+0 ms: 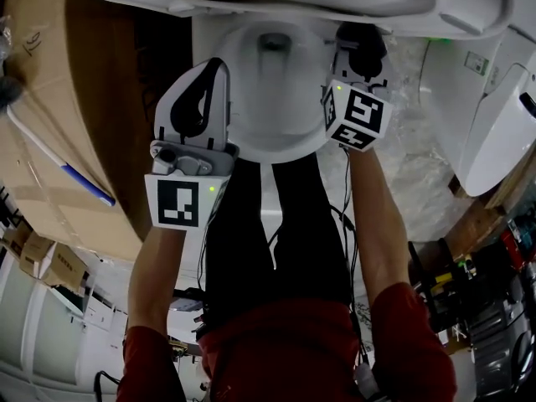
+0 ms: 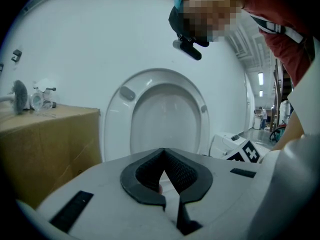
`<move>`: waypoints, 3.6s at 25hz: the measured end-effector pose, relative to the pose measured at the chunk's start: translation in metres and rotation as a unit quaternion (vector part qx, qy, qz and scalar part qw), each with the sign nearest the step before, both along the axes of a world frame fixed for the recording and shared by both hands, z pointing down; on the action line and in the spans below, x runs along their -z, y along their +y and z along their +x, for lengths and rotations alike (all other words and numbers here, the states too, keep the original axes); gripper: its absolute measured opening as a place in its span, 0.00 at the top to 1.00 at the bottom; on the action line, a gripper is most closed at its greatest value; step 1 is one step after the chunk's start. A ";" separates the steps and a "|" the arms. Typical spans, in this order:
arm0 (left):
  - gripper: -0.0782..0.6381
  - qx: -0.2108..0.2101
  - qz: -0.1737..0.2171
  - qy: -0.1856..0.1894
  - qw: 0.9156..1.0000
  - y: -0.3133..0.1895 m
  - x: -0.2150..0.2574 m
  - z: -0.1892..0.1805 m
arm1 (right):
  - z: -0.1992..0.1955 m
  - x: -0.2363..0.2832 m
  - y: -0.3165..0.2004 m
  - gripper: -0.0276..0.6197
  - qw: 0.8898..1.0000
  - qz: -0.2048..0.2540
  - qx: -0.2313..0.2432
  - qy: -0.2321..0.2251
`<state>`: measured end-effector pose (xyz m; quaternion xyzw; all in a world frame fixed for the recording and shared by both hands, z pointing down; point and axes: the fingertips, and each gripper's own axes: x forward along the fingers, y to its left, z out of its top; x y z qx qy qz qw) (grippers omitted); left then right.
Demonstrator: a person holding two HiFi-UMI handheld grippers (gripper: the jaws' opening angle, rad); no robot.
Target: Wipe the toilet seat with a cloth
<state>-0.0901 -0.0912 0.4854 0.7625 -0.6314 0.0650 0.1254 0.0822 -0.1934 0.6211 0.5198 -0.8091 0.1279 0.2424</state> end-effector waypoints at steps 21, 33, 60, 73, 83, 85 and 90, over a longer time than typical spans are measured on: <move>0.88 0.037 -0.002 -0.002 0.999 0.012 0.094 -0.008 | -0.003 0.094 0.066 0.83 0.994 -0.081 0.004 -0.075; 0.88 0.020 0.075 -0.054 0.996 0.034 0.292 -0.013 | 0.014 0.388 0.068 0.83 0.987 0.097 0.033 -0.123; 0.79 -0.149 0.019 -0.298 0.943 -0.027 0.271 0.019 | 0.040 0.494 0.091 0.83 0.974 0.181 -0.004 -0.133; 0.76 -0.224 -0.049 -0.465 0.855 -0.116 0.216 0.041 | 0.099 0.475 0.110 0.83 0.979 0.162 -0.064 -0.107; 0.79 -0.239 -0.085 -0.500 0.828 -0.129 0.185 0.039 | 0.109 0.473 0.110 0.83 0.977 0.169 -0.085 -0.098; 0.79 -0.235 -0.084 -0.502 0.828 -0.130 0.186 0.039 | 0.108 0.475 0.110 0.83 0.977 0.171 -0.083 -0.097; 0.82 -0.228 -0.076 -0.516 0.822 -0.124 0.187 0.041 | 0.104 0.475 0.110 0.83 0.977 0.174 -0.081 -0.097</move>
